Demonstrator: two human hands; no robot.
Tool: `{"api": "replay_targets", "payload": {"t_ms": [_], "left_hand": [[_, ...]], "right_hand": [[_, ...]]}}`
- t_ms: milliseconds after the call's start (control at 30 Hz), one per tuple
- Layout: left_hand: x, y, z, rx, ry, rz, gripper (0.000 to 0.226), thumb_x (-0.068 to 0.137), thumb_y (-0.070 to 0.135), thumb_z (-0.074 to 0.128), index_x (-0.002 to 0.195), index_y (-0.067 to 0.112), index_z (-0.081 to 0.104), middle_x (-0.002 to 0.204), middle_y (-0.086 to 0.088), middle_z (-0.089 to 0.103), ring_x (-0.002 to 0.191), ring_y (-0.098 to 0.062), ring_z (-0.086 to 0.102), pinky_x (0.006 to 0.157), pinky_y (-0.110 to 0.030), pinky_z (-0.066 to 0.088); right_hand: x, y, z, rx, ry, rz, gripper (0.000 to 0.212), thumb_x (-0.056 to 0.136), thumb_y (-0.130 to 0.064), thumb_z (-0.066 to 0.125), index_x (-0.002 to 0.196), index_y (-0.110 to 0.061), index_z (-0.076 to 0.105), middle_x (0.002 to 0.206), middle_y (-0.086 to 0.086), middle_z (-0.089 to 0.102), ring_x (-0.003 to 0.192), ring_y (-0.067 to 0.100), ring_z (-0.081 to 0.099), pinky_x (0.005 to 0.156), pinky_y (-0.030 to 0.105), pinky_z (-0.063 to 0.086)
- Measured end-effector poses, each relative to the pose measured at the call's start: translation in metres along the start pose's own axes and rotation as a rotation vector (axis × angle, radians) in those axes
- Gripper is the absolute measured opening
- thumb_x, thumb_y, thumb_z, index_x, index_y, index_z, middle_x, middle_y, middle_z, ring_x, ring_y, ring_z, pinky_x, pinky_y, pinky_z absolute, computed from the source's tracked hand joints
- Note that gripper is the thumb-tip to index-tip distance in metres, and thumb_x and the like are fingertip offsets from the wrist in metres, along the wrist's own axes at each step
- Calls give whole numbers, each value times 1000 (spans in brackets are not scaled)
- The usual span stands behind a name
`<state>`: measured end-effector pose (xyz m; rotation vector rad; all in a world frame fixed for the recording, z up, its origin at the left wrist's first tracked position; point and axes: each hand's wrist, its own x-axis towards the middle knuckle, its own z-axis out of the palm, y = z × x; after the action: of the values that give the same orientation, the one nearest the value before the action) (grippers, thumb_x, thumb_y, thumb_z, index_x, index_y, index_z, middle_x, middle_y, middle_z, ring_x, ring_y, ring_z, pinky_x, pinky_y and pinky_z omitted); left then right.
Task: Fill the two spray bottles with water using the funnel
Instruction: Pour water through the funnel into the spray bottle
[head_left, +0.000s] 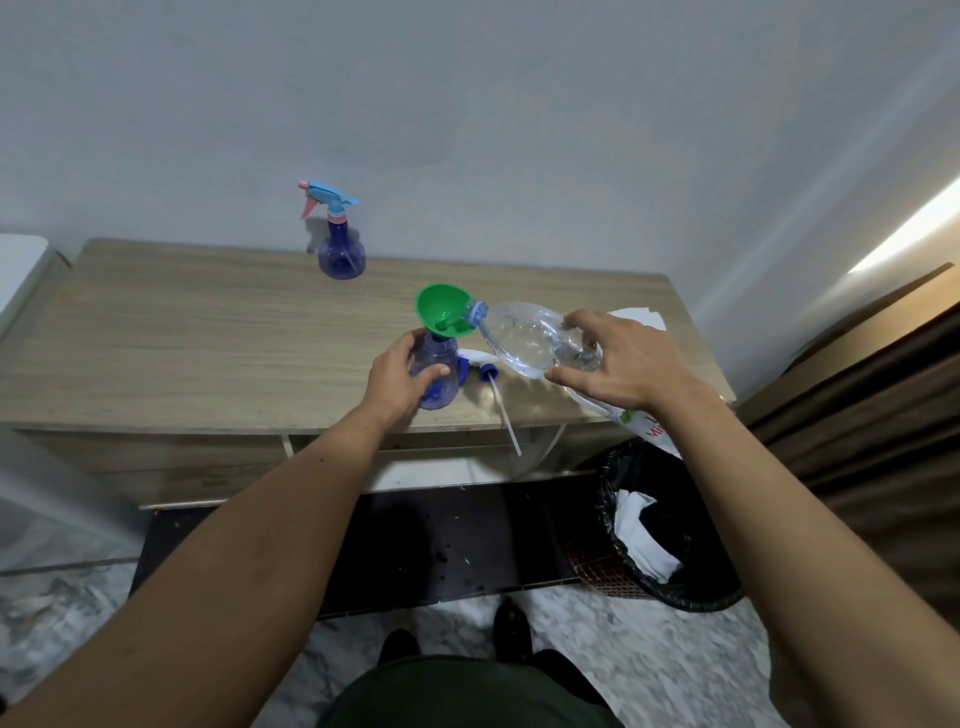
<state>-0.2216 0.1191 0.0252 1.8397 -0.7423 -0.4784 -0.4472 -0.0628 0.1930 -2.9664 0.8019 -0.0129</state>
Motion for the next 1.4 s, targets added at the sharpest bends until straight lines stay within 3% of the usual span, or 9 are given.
{"api": "replay_targets", "payload": {"t_ms": [100,233,400,533,867,1000,1167,1400], "left_hand": [[-1,0,0,9,11,11,62,88,14,83,144,11,57,127,5,66,117,-13,61,99,-22,45],[-1,0,1,-2,12,2,60,89,14,82,143,12,57,123,8,65,115,-12,62,87,-2,40],[-2,0,1,-3,11,-6,59,89,12,82,143,12,57,123,8,66,114,-12,63,94,-11,46],[-3,0,2,-21,17,-23,58,89,12,82,142,12,58,123,7,67,115,-12,64,85,2,40],[-4,-3,5,8,13,-27,57,91,17,81,142,15,56,125,7,67,118,-15,63,102,-29,49],[-1,-6,5,2,4,-53,58,90,16,82,142,17,56,130,4,68,122,-18,64,109,-38,52],[-2,-4,8,20,34,-71,56,89,15,83,139,17,58,127,4,69,119,-19,66,108,-38,53],[-3,-2,7,47,70,-112,55,83,17,89,130,15,62,119,-1,73,111,-22,70,104,-46,56]], "right_hand": [[0,-1,0,9,7,1,62,80,-79,62,130,-44,52,109,-14,66,106,20,65,89,42,53],[-2,0,2,34,15,6,61,81,-78,63,129,-43,51,108,-16,64,103,18,64,85,40,52],[-5,1,14,131,43,4,61,80,-77,68,127,-43,49,107,-17,63,96,17,64,81,39,53],[-7,-1,29,255,79,42,64,77,-78,72,126,-44,48,106,-17,62,88,15,65,79,38,55],[-1,15,41,756,216,228,59,75,-62,85,116,-40,49,108,-11,66,95,12,72,81,50,64],[13,18,43,848,252,249,61,76,-51,90,120,-33,51,115,-11,67,104,11,71,89,44,62],[35,23,50,877,282,249,65,77,-47,90,127,-27,53,116,-16,67,109,3,65,88,29,52],[74,43,64,987,280,263,64,76,-47,90,125,-28,53,123,-12,68,114,11,65,99,40,56]]}}
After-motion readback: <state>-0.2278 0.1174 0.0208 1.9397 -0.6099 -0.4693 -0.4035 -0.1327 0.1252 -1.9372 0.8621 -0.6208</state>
